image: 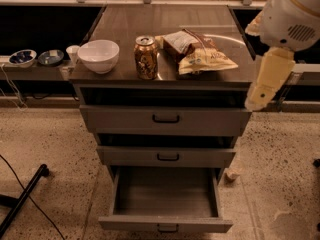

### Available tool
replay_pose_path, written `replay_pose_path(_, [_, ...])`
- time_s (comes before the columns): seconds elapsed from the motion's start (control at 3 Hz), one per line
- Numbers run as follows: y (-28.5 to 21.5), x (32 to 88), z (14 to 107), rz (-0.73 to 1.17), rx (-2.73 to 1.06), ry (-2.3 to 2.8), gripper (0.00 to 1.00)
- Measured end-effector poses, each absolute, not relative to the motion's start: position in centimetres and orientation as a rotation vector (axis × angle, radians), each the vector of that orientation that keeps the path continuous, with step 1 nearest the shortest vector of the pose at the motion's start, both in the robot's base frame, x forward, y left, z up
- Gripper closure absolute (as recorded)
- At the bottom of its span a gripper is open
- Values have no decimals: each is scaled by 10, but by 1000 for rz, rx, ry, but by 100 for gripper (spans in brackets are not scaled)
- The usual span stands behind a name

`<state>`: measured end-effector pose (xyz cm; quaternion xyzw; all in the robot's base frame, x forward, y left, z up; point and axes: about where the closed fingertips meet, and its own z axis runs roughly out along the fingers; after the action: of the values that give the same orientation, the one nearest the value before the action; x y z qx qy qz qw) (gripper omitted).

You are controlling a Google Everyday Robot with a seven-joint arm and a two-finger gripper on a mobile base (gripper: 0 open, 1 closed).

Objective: Place orange can into bottom drawer

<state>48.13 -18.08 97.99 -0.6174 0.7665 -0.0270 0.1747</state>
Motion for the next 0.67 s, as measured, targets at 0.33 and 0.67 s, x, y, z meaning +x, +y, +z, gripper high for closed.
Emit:
replay_pose_path(0.33, [-125, 542, 976, 3, -1738, 2098, 0])
replay_pose_path(0.67, [-68, 608, 955, 107, -1680, 2053, 0])
